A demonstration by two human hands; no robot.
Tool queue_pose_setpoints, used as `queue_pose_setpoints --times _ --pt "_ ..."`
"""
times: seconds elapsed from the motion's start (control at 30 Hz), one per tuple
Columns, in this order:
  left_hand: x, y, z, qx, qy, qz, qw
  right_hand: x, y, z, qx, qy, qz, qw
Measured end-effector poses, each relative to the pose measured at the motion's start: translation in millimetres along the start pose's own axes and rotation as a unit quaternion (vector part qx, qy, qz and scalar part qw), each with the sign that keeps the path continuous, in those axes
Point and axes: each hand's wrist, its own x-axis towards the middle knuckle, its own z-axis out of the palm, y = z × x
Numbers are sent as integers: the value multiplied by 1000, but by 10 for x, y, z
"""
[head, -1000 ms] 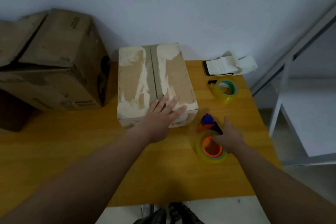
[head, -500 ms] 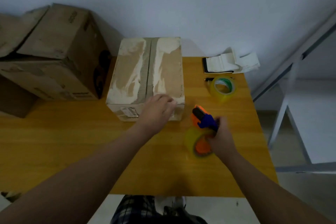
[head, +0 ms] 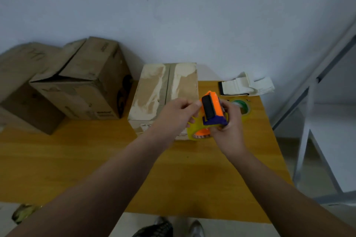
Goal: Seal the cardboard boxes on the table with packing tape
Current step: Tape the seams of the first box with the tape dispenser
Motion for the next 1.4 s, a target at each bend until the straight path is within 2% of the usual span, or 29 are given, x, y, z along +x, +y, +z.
queue_pose_setpoints --times 0.17,0.3,0.4,0.53,0.63,0.7,0.9,1.2,1.4 --pt "52 92 -393 125 20 24 992 8 -203 138 -163 -98 -18 982" --pt "107 130 -881 176 12 44 983 58 -455 379 -59 -133 -16 989" --pt "155 77 -1280 165 -6 35 986 99 -618 610 -103 -173 -69 977" --pt "213 -184 -1777 243 -9 29 970 193 -781 815 -256 -216 -156 929" --pt "227 -535 -2123 252 32 13 967 272 -727 744 -419 -243 -150 862" --pt "220 -818 -2218 248 32 -3 968 286 -711 734 -496 -262 -141 816" --pt "366 -1495 -2092 214 49 -65 973 305 -828 1110 -585 -304 -178 730" --pt "585 -1959 -1990 196 84 -88 973 373 -972 1492 -638 -335 -148 677" --pt "690 -2021 -1984 187 87 -76 976 442 -1015 1533 -644 -340 -134 672"
